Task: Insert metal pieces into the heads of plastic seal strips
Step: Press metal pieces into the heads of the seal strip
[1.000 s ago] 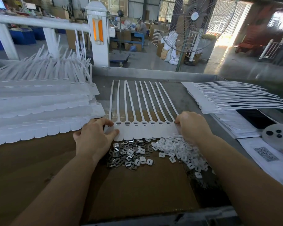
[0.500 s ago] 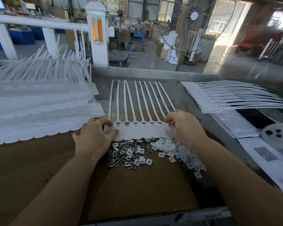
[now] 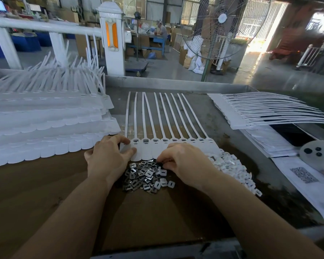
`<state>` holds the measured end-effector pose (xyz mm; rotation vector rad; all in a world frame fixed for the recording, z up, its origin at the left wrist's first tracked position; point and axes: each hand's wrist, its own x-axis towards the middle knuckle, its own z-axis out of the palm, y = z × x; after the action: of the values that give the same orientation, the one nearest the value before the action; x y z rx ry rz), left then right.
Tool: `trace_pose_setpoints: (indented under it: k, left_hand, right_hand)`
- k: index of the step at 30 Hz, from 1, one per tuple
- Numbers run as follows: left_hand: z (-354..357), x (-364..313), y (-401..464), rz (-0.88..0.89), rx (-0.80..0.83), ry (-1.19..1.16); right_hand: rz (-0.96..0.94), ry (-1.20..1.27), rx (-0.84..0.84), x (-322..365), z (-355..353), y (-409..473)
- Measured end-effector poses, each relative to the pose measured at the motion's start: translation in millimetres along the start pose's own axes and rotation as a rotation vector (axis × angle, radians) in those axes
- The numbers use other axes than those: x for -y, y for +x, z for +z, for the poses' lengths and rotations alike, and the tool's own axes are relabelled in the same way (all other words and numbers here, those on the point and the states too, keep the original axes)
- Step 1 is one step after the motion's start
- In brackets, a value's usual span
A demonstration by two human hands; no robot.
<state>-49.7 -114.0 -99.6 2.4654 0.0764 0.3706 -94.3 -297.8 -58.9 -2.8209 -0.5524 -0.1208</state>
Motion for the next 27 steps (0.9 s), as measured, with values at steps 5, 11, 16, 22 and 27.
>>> trace_pose_setpoints:
  k: [5, 11, 16, 22, 27]
  left_hand:
    - [0.2, -0.3, 0.3, 0.001, 0.002, 0.003]
    - [-0.9, 0.8, -0.3, 0.005, -0.003, -0.016]
    - [-0.6, 0.1, -0.7, 0.005, -0.006, -0.009]
    - [-0.9, -0.9, -1.5, 0.004, -0.004, -0.012]
    - [-1.6, -1.7, -1.8, 0.006, -0.01, -0.028]
  right_hand:
    - [-0.001, 0.007, -0.005, 1.2, 1.5, 0.4]
    - [0.012, 0.026, -0.026, 2.5, 3.4, 0.9]
    - [0.014, 0.035, -0.051, 2.6, 4.5, 0.7]
    - [0.014, 0.085, -0.046, 4.5, 4.5, -0.3]
    - [0.021, 0.14, -0.101, 3.1, 2.8, -1.8]
